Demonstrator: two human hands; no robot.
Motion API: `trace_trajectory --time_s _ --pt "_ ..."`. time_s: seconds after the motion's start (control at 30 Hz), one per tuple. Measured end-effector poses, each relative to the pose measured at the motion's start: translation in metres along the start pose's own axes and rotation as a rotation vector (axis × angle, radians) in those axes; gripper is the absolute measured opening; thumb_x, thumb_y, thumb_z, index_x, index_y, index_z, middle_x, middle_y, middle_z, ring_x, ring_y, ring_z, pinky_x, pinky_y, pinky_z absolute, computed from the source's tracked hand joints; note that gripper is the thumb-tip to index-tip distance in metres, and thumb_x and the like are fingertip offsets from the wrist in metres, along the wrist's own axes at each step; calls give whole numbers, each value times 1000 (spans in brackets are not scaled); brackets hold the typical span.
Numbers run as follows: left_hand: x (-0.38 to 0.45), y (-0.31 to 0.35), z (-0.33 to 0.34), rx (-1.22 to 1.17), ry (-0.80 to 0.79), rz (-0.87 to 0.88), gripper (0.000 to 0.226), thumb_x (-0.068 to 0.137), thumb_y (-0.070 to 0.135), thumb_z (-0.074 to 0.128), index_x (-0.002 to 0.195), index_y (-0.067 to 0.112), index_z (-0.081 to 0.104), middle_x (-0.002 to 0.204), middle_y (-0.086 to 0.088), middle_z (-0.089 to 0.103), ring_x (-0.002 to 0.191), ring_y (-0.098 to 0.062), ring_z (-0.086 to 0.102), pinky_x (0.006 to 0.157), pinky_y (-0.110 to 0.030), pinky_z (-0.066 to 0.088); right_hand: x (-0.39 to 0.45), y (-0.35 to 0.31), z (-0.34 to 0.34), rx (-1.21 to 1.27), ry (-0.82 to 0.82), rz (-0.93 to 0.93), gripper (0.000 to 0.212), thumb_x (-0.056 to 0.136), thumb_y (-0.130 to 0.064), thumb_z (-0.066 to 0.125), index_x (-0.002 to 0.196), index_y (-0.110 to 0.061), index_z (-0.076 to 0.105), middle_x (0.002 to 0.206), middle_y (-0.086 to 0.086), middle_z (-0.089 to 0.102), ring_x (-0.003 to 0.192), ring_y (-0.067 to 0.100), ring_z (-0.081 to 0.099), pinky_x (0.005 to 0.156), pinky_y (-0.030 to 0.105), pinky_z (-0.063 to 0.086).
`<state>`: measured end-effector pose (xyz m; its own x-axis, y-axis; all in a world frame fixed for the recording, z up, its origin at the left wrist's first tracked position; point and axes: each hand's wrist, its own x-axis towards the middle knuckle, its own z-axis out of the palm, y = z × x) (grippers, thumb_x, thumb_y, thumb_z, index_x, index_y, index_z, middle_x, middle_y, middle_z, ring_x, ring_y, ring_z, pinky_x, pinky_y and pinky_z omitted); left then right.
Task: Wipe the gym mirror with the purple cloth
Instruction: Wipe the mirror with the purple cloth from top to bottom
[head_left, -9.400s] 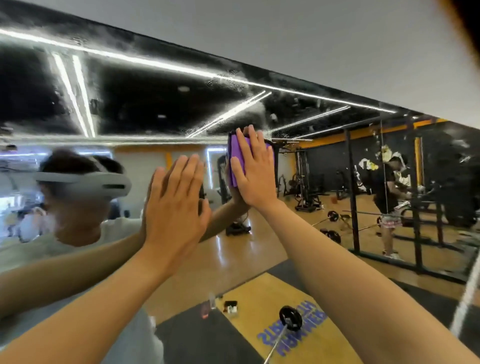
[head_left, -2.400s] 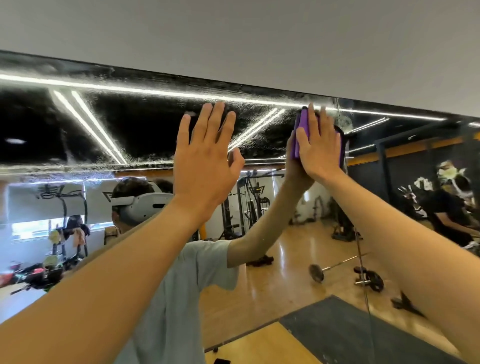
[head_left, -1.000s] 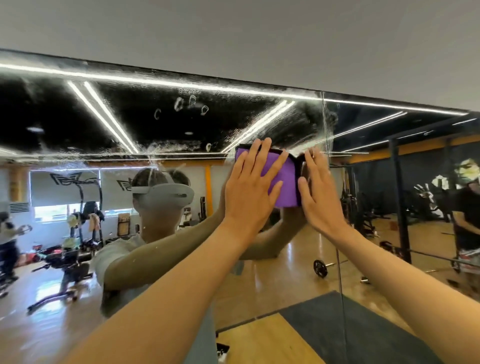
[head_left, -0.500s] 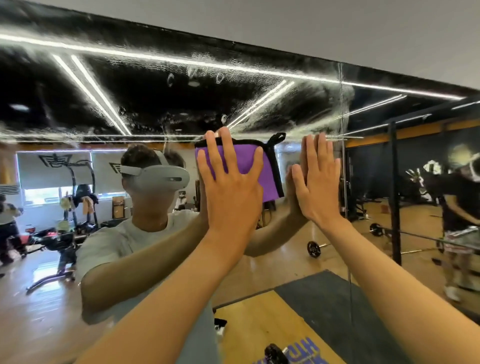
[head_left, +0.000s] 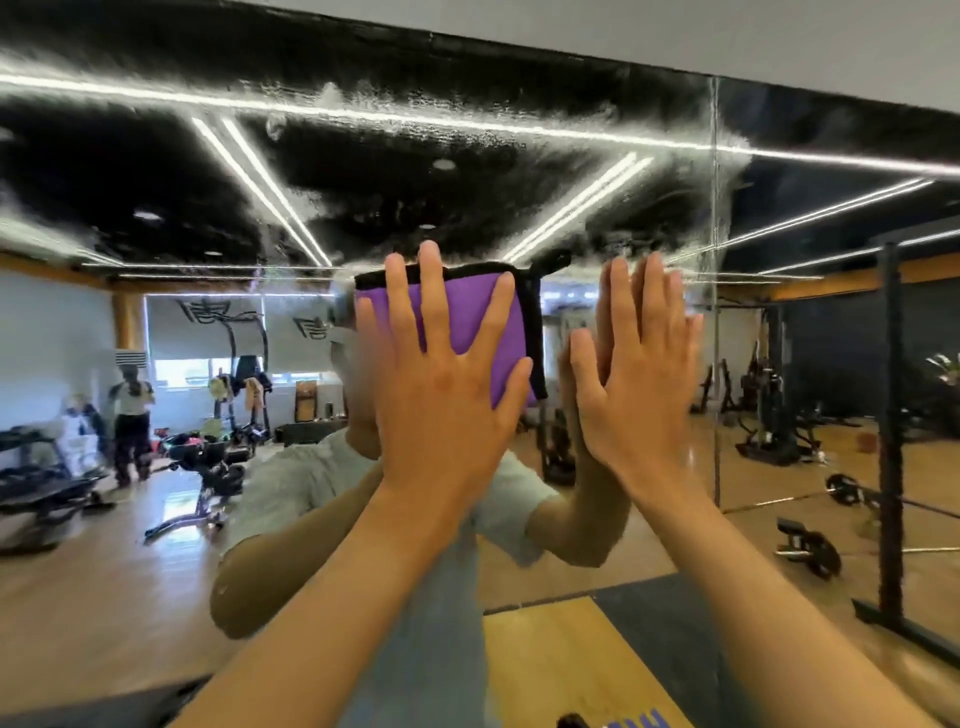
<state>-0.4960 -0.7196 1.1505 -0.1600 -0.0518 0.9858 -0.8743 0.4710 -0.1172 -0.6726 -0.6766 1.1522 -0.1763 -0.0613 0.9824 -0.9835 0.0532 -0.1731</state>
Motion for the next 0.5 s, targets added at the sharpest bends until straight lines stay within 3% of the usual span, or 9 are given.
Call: trace_trajectory --time_s 0.3,0.5 --pt "-1 30 7 90 24 -113 66 106 61 31 166 35 26 174 -22 8 161 -45 1 126 -65 9 -2 7 6 -16 -9 -26 70 106 -52 23 167 -25 4 175 7 -2 162 27 -2 128 58 7" --pt "34 32 3 72 2 104 64 104 62 43 163 38 36 174 -16 14 161 -40 5 127 -62 8 -3 5 2 20 -2 -22 67 107 -41 26 167 -25 2 175 6 -4 161 25 -5 128 58 2"
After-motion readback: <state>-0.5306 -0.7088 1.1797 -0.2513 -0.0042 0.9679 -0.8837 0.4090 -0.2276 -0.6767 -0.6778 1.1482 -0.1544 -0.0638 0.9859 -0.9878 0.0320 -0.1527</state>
